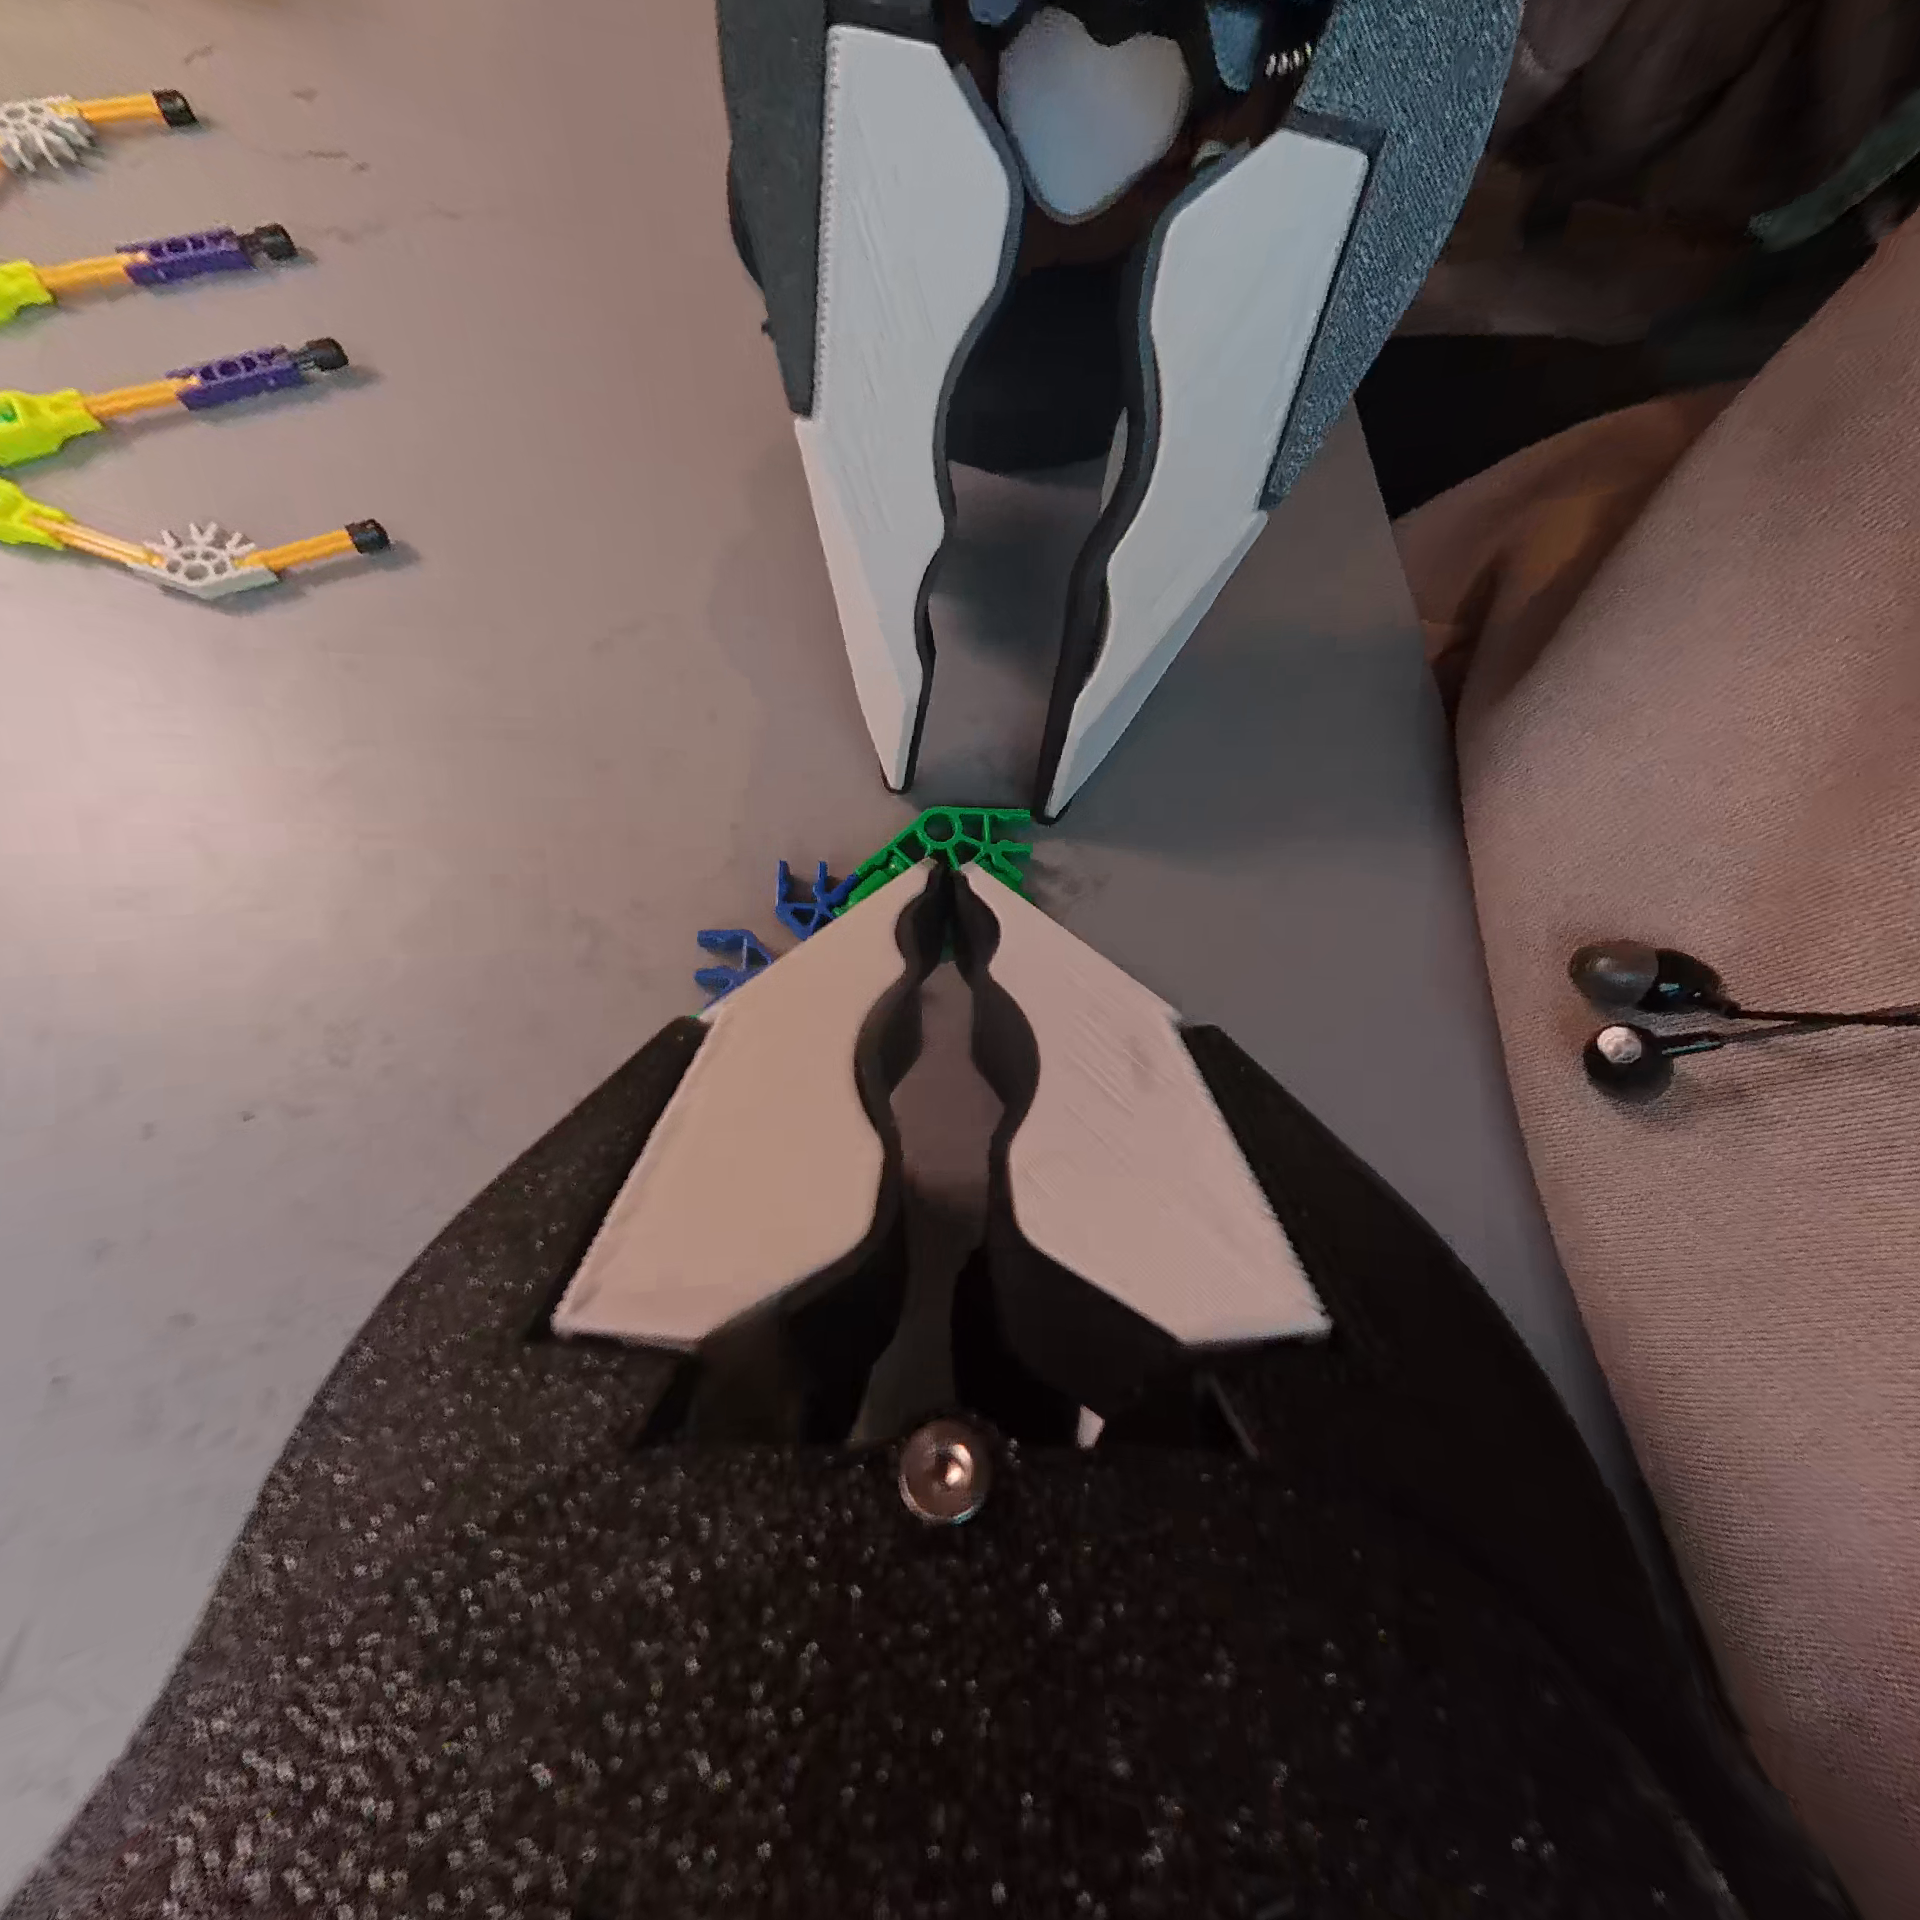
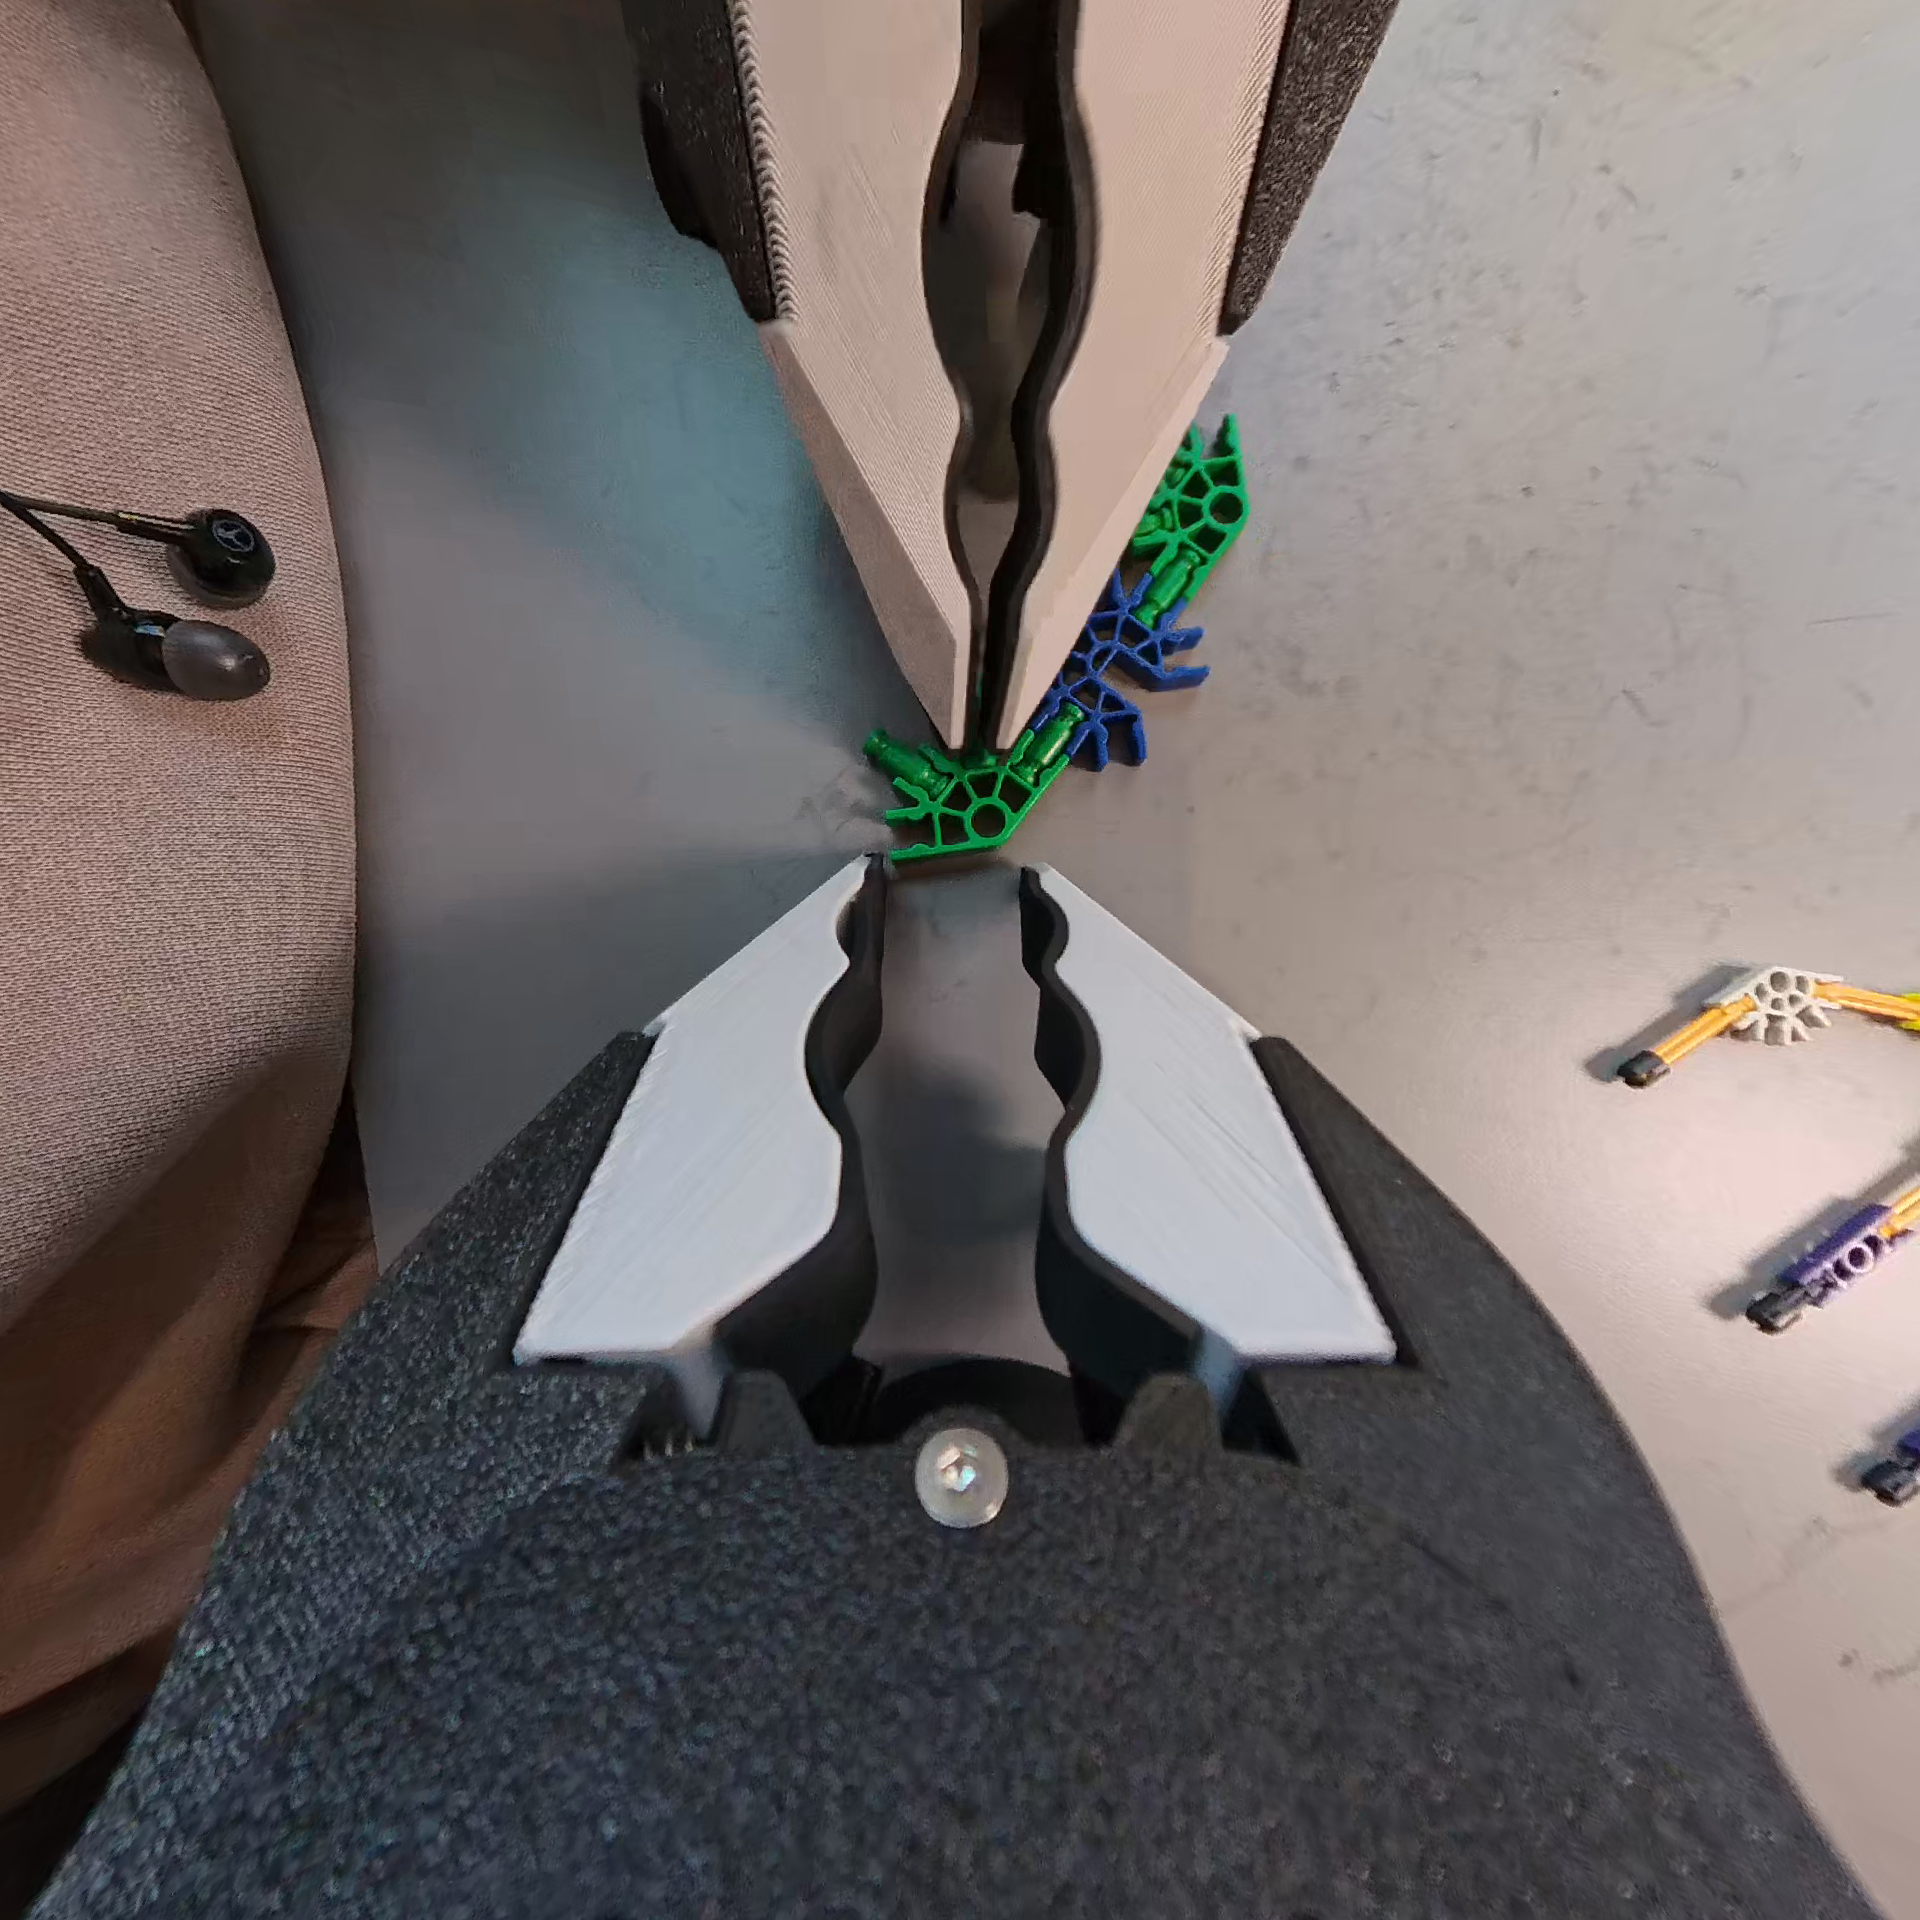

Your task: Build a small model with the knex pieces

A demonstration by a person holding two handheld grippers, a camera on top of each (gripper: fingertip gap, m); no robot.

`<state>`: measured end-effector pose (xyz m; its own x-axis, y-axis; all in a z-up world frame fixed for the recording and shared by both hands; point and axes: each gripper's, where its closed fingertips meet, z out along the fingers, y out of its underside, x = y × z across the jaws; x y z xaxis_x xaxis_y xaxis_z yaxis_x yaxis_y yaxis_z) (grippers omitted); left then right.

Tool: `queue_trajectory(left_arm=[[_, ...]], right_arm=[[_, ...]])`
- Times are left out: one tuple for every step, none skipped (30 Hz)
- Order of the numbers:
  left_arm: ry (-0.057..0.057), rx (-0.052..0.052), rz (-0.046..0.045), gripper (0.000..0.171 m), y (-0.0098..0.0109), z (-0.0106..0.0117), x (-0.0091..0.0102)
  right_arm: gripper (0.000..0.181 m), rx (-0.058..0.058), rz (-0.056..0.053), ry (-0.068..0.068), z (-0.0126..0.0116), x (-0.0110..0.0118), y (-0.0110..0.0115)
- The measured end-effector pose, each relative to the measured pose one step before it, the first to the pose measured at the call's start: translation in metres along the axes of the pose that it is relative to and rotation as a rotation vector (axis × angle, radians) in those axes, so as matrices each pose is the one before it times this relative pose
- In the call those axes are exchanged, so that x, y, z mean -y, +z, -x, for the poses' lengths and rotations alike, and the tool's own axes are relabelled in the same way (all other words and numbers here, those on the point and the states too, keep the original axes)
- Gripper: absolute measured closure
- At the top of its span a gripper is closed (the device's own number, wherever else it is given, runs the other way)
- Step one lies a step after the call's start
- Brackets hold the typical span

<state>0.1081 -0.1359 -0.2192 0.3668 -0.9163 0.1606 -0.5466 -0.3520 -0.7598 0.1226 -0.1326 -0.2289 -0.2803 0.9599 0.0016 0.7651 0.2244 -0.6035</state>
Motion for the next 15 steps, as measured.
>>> queue_trajectory(left_arm=[[-0.0236,-0.0174,-0.01868,0.167,-0.00161,-0.00087,0.00216],[-0.0146,-0.0111,-0.02514,0.164,-0.00216,-0.00083,0.00337],[-0.0079,0.0028,-0.02353,0.162,-0.00275,0.00077,0.00345],[-0.0044,0.0084,-0.01797,0.161,-0.0031,0.0015,0.00271],[-0.0052,0.0102,-0.0098,0.159,-0.00326,0.00199,0.0016],[-0.0056,0.0114,0.00005,0.159,-0.00283,0.0021,0.00002],[-0.0012,0.0114,0.00794,0.16,-0.00184,0.00169,-0.00157],[0.0064,0.0131,0.01299,0.161,-0.00068,0.00112,-0.00241],[0.012,0.0132,0.0151,0.162,0.00076,0.00051,-0.00264],[0.0138,0.0089,0.01658,0.165,0.00163,-0.00064,-0.00244],[0.0122,0.0088,0.01707,0.168,0.00255,-0.00082,-0.00193],[0.0108,0.0078,0.01492,0.169,0.00267,-0.00068,-0.0012],[0.0098,-0.0001,0.01091,0.169,0.0025,-0.00155,-0.00048],[0.0065,-0.004,0.0076,0.17,0.00219,-0.00159,0.00022],[0.003,-0.0002,0.00655,0.171,0.00175,-0.00058,0.00034]], right_arm=[[0.156,0.0012,-0.0002,0.0002,-0.00001,-0.00001,-0.00002],[0.156,0.0029,0.0001,0.0011,0.00002,-0.00021,-0.00015],[0.155,0.0047,0.0012,0.0016,0.0001,-0.00026,-0.00029],[0.154,0.0055,0.0024,0.0006,0.00019,-0.00052,-0.00057],[0.152,0.0002,0.0038,0.002,-0.00064,-0.00077,-0.00071],[0.151,-0.0041,0.0025,0.0027,-0.0015,-0.00064,-0.00104],[0.151,-0.0025,-0.0029,0.004,-0.0014,0.00018,-0.00136],[0.151,0.0032,-0.0055,0.0058,-0.00041,0.00082,-0.00135],[0.152,0.001,-0.0072,0.0054,-0.0006,0.00134,-0.00116],[0.152,-0.0009,-0.0049,0.0026,-0.00049,0.00142,-0.00088],[0.153,-0.0037,-0.0052,0.0006,-0.00094,0.00181,-0.00058],[0.154,-0.0042,-0.0087,0.0003,-0.00089,0.00269,-0.00041],[0.157,-0.0016,-0.0127,0.0019,-0.00052,0.00356,-0.0004],[0.16,0.004,-0.0112,0.0021,0.00058,0.00354,-0.00007],[0.162,0.0034,-0.0022,-0.0001,0.00053,0.00225,0.0006]])
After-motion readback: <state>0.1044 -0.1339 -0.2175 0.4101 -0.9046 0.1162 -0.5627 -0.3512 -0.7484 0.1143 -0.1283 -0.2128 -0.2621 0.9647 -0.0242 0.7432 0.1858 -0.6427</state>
